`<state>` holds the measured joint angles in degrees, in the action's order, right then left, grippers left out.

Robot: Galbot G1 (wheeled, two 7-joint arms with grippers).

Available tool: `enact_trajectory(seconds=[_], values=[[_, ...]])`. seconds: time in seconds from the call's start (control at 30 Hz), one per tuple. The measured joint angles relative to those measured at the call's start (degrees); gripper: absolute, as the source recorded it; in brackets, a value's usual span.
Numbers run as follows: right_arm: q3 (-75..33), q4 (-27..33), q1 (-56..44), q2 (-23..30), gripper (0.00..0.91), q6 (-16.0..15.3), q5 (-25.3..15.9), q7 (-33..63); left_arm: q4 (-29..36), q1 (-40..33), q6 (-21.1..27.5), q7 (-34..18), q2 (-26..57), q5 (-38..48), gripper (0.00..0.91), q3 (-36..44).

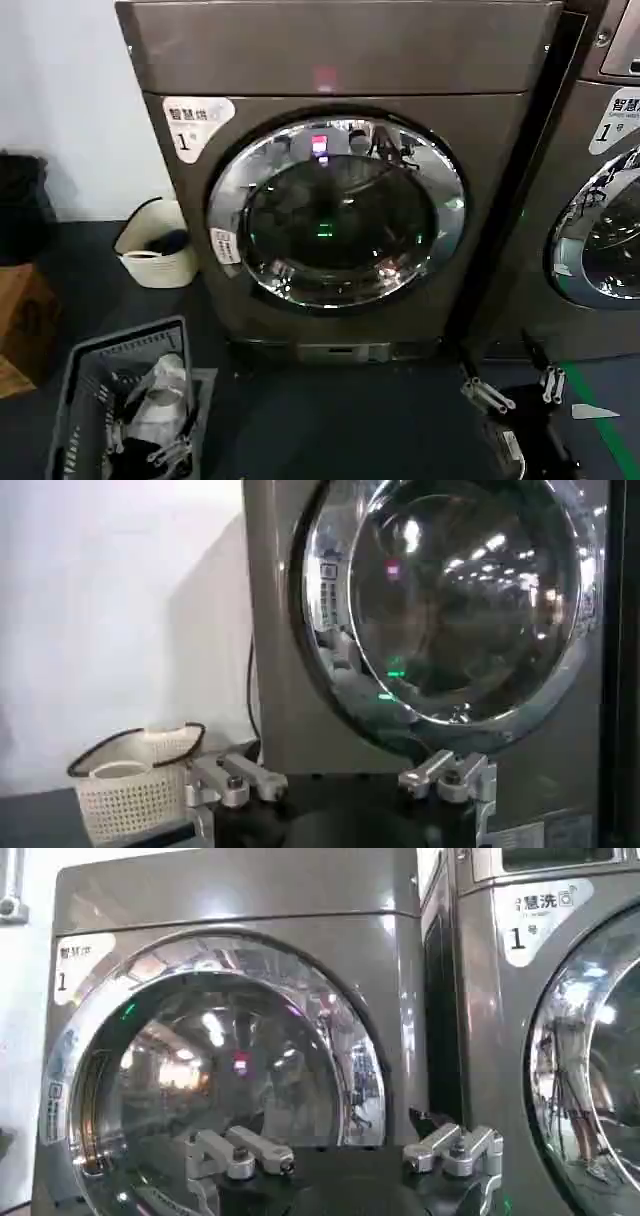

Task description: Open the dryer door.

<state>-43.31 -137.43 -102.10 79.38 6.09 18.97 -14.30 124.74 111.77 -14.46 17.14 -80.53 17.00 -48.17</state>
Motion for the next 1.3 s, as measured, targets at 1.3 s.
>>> enact_trajectory(seconds=[1.3], values=[[19.01, 21.47, 39.89, -19.04, 0.907, -17.95, 4.71, -14.73, 1.88, -1.77, 6.41, -1.20, -1.06, -2.02, 0.907, 1.05]])
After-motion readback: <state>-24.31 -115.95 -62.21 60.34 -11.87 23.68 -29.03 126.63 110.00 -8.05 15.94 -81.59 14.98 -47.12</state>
